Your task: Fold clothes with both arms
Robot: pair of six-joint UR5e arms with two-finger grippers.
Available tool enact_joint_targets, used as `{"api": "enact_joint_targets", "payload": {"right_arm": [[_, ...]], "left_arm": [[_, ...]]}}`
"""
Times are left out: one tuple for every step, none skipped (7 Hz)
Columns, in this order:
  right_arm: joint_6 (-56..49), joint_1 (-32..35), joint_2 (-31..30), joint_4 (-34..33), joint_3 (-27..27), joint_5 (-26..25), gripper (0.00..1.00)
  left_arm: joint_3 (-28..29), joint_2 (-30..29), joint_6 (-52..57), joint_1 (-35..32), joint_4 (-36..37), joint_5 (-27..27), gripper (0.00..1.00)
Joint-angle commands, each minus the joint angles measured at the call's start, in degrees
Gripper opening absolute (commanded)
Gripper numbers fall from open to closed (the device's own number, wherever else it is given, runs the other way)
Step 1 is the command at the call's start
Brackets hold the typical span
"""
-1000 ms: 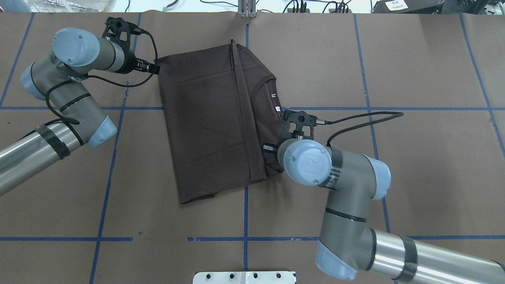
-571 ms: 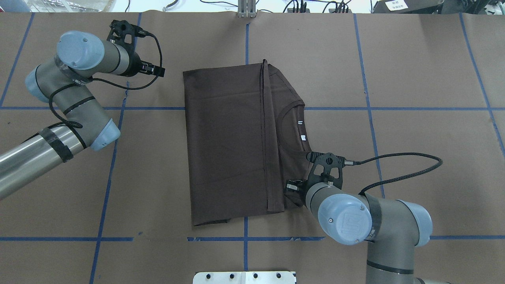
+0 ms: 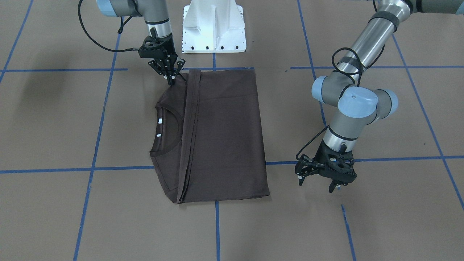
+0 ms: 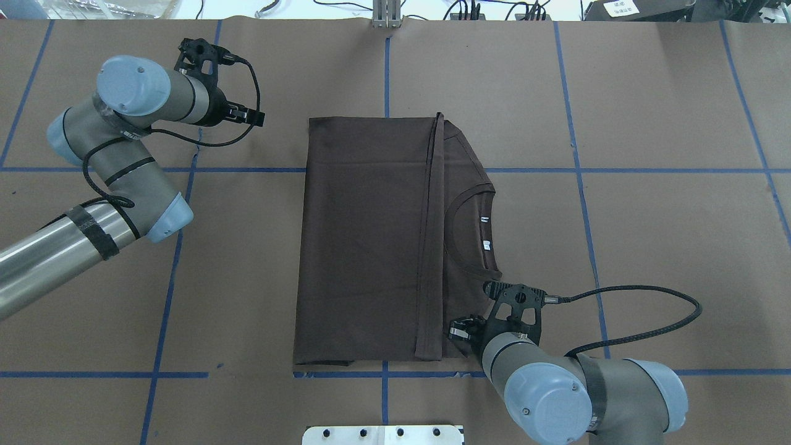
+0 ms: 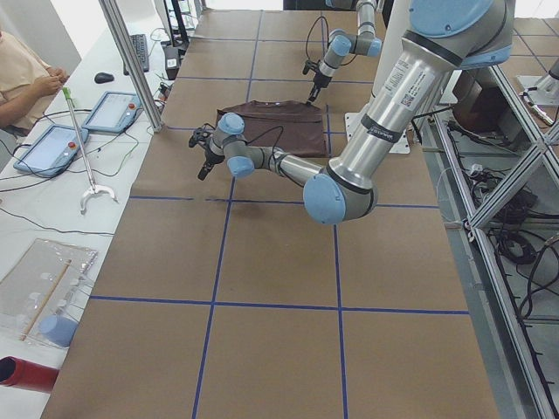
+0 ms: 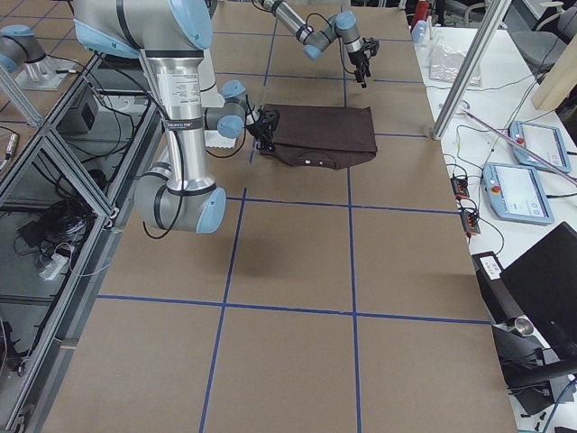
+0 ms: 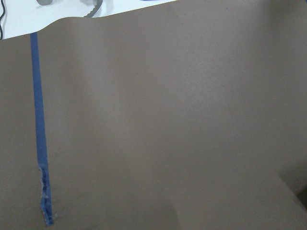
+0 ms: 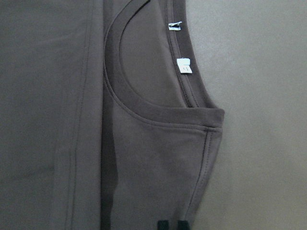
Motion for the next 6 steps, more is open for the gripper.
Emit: {"api": "enact_joint_targets", "payload": {"right_arm": [[-1.43,-1.68,-0.41,-0.09,0.40,-1.84,1.00],[-5.97,-2.99,1.25,-0.09,-0.12,-2.01,1.00],[-11.14,-3.62,2.49,-0.17,-0.30,-2.27,1.00],[-17.20,-3.88,3.28,-0.78,-0.91,-3.67,1.00],[-24.40,-3.97,5.90,-1.40,-1.35,-4.64,1.00],[-27.69,-3.97,8.54,-4.36,-1.71,-5.95,1.00]], "left_arm": [[-0.35,0.00,-0.33,0.39,0.00,0.00,1.00],[-0.36,0.00,-0.33,0.48,0.00,0.00,1.00],[-0.36,0.00,-0.42,0.65,0.00,0.00,1.00],[-0.36,0.09,-0.68,0.74,0.00,0.00,1.00],[-0.36,0.09,-0.77,0.83,0.00,0.00,1.00],[-0.36,0.09,-0.77,0.91,0.00,0.00,1.00]]}}
